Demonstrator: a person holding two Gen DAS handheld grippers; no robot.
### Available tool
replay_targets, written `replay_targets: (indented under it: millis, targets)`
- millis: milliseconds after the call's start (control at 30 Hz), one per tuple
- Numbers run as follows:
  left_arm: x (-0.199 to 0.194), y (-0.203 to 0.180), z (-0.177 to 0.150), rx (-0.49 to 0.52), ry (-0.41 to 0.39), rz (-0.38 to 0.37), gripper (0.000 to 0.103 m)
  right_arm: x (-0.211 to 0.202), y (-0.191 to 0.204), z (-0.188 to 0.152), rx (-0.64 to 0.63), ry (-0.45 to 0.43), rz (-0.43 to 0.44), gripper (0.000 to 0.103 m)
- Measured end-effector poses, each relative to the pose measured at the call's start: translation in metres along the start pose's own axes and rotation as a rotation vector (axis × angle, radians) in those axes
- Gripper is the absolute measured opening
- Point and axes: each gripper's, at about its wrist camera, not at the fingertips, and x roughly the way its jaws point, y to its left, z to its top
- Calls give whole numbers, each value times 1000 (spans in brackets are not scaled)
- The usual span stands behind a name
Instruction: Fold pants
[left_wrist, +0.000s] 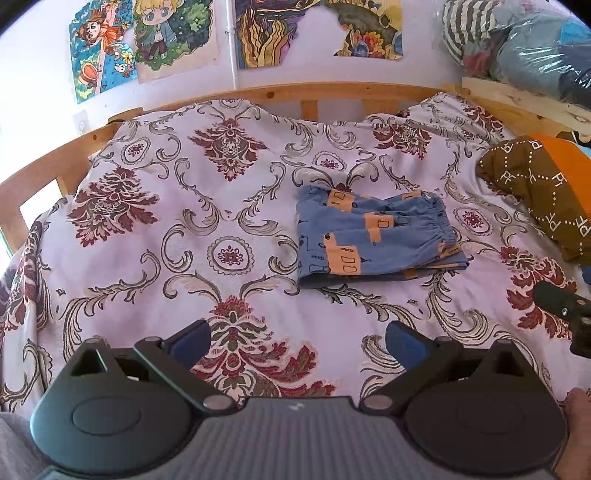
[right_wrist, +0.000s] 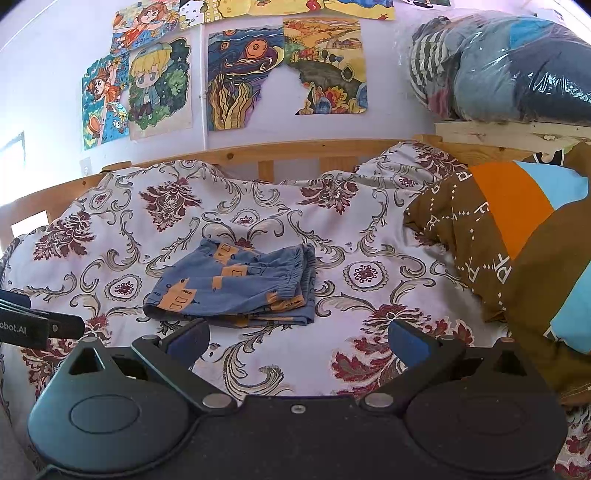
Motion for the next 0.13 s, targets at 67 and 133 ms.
replay_targets:
  millis: [67,133]
  targets:
    - [-1,1,0,-3,-5,0,103,0,0,0,0,0,0,102]
    - [-1,0,0,-2,-6,5,103,0,0,-1,0,1,0,102]
